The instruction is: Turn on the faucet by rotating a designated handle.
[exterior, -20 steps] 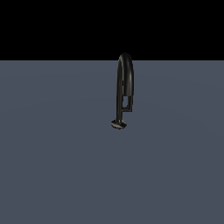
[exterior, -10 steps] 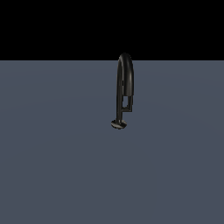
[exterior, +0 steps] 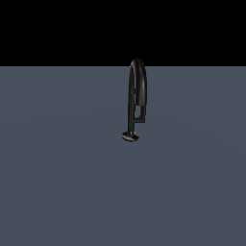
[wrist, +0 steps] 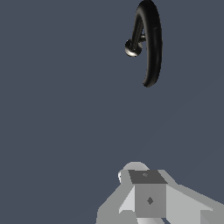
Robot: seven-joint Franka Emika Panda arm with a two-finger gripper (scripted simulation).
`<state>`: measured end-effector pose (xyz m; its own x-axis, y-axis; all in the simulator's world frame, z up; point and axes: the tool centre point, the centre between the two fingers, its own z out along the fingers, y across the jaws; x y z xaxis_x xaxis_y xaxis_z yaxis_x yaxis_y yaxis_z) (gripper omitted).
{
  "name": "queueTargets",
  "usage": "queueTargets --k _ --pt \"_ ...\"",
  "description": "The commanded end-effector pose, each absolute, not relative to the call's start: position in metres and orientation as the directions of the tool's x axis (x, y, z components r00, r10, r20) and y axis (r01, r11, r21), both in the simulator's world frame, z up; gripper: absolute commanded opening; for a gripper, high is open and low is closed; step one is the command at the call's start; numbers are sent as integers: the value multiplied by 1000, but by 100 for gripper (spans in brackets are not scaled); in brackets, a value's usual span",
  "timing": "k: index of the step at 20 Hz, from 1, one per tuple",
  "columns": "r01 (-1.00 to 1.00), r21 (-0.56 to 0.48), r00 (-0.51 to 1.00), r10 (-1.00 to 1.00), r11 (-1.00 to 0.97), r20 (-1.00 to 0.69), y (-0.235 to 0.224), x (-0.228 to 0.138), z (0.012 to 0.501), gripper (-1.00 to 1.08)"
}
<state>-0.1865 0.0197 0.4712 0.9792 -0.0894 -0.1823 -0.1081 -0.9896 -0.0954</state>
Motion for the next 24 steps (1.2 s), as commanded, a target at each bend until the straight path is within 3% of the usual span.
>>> queueTargets --k 1,24 --pt "-145 -119 969 -116 -982 -218 19 -172 468 -100" --pt "-506 -274 773 -289 -818 -565 -6 -43 415 -100"
